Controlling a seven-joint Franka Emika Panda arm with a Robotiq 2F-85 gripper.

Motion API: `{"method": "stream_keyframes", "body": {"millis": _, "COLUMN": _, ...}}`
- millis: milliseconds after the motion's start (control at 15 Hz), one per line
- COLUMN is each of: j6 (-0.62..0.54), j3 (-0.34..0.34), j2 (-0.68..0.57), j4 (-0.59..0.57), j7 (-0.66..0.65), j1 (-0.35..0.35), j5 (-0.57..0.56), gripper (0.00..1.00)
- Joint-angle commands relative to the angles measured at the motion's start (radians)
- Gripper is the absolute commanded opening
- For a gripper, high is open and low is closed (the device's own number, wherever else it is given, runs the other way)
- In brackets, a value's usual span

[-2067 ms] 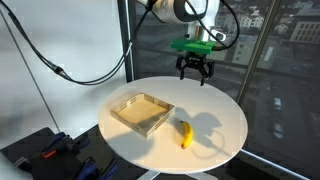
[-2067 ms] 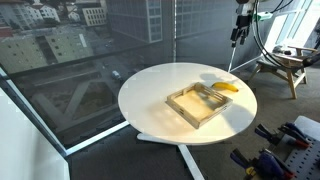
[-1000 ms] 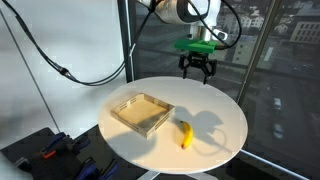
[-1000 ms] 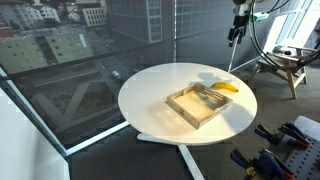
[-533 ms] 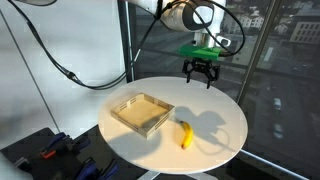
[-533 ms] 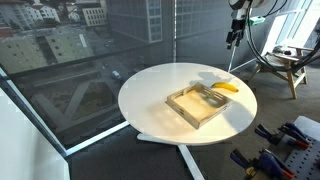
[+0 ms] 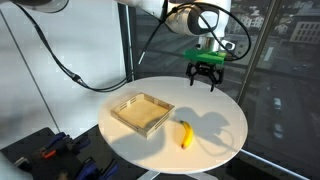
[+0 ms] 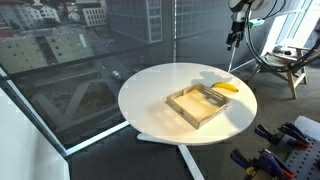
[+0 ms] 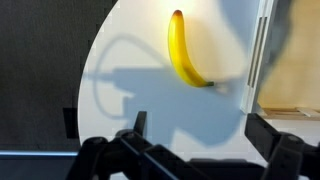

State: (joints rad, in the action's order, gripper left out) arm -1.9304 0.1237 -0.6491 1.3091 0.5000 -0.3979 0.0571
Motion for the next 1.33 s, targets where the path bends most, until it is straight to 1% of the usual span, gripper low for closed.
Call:
{"method": "stream_keyframes", "body": {"millis": 0, "j6": 0.027, "j3": -0.023, "j2": -0.031, "j4": -0.052, "j7": 0.051, "j1": -0.025, "j5": 0.003, "gripper": 1.00}}
{"method": "stream_keyframes", "body": {"millis": 600, "j6": 0.029, "j3": -0.030, "j2": -0.042, "j4": -0.049, "j7": 0.146, "j1": -0.031, "j5": -0.002, "gripper": 1.00}}
{"method": "stream_keyframes", "body": {"millis": 1267, "j6": 0.009, "j3": -0.033, "j2": -0.057, "j4": -0.025, "j7": 0.180, "j1": -0.019, "j5": -0.009, "gripper": 1.00}}
